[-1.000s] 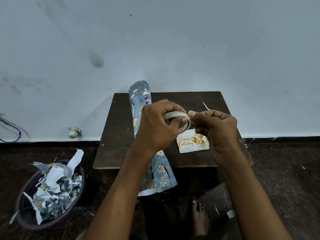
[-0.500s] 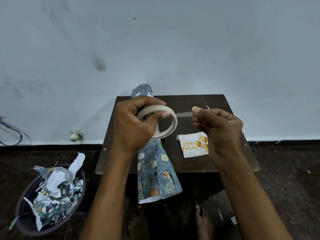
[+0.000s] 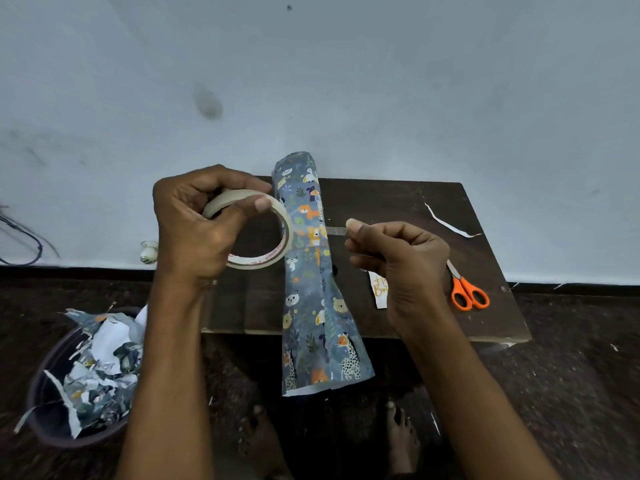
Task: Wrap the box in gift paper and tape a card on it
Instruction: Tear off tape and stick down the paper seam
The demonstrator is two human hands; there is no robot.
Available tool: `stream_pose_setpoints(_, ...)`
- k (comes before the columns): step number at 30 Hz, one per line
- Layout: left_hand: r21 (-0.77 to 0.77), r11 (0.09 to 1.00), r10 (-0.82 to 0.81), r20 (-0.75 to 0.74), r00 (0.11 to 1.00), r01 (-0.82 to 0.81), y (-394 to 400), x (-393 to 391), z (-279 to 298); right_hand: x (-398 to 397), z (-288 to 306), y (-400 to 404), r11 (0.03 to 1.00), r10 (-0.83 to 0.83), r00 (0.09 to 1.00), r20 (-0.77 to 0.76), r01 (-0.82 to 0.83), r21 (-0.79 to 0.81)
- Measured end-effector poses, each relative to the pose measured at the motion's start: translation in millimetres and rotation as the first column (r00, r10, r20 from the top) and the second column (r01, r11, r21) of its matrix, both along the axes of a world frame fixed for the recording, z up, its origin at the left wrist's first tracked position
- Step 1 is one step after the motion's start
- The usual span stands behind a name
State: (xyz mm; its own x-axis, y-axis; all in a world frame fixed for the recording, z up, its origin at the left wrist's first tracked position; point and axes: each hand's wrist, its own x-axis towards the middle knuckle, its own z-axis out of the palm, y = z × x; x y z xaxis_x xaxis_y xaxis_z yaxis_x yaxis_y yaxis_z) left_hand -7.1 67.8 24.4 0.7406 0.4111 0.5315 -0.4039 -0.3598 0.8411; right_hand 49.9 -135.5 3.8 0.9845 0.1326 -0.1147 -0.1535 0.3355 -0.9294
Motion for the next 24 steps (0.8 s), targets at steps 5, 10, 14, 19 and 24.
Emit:
stream_pose_setpoints(5, 0.070, 0.997, -0.015, -0.157, 0.988, 0.027, 10, -8, -7, -3, -11, 10, 0.999, -0.002, 0.998, 0.057, 0.005, -0.053)
stream_pose_setpoints(10, 0.139, 0.990, 0.003, -0.215, 0.977, 0.027, 19, -10, -9, -8, -24, 15, 0.971, -0.031, 0.984, 0.174, 0.071, -0.228)
stream_pose_setpoints(14, 0.192, 0.981, 0.051, -0.269, 0.962, 0.002, 18, -11, -14, -10, -33, 19, 0.918, -0.050, 0.964, 0.263, 0.148, -0.368)
stream_pose_setpoints(19, 0.198, 0.980, 0.089, -0.311, 0.946, -0.027, 12, -9, -18, -8, -37, 20, 0.937, -0.078, 0.967, 0.242, 0.154, -0.313)
stream_pose_setpoints(24, 0.160, 0.986, 0.089, -0.324, 0.942, -0.039, 11, -8, -16, -4, -43, 20, 0.953, -0.076, 0.978, 0.193, 0.128, -0.273)
